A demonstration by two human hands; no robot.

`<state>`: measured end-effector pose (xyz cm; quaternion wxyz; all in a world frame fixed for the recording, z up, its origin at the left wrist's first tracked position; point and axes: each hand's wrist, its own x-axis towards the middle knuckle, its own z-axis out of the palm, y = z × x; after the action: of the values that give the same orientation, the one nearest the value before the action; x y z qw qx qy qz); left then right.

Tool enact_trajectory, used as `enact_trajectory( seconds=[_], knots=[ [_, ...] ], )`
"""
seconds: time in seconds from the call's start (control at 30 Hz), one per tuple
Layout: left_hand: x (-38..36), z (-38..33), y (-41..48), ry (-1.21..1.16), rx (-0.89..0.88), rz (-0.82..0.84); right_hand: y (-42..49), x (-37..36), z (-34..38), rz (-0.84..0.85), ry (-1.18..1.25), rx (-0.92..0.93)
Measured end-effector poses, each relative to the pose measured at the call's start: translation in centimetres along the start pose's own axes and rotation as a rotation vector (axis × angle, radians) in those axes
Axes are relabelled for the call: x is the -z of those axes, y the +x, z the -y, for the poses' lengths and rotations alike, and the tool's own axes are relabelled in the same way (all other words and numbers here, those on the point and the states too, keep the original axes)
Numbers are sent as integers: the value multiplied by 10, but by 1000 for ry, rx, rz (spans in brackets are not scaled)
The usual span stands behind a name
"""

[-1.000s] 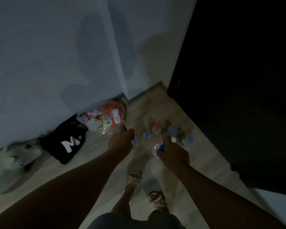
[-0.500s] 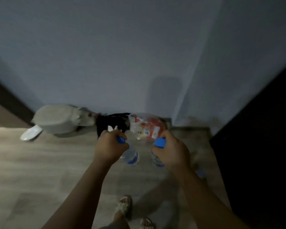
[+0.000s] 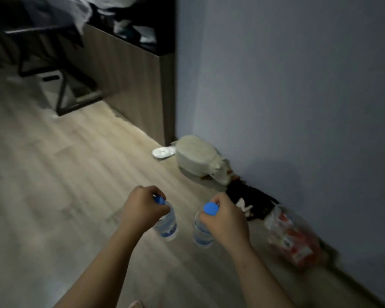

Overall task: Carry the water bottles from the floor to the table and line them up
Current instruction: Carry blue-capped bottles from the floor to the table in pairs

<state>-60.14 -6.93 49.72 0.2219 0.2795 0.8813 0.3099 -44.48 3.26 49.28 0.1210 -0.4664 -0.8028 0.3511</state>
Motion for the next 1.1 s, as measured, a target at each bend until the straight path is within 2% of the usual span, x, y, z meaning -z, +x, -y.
enact_trajectory(
  seconds=[0.27, 0.5, 0.73, 0.87, 1.1],
  knots=[
    [145, 114, 79, 139, 114, -174, 65, -141, 157, 175, 79, 81],
    [240, 204, 128, -14, 318, -356, 124, -246, 280, 368, 31, 214],
    [320, 279, 205, -106, 492, -454, 199, -333, 375, 504, 39, 305],
    [370, 306, 262, -105, 596, -465, 250, -384, 441, 613, -39, 401],
    [464, 354, 348, -200, 644, -596, 321, -460, 565, 658, -113, 543]
  ],
)
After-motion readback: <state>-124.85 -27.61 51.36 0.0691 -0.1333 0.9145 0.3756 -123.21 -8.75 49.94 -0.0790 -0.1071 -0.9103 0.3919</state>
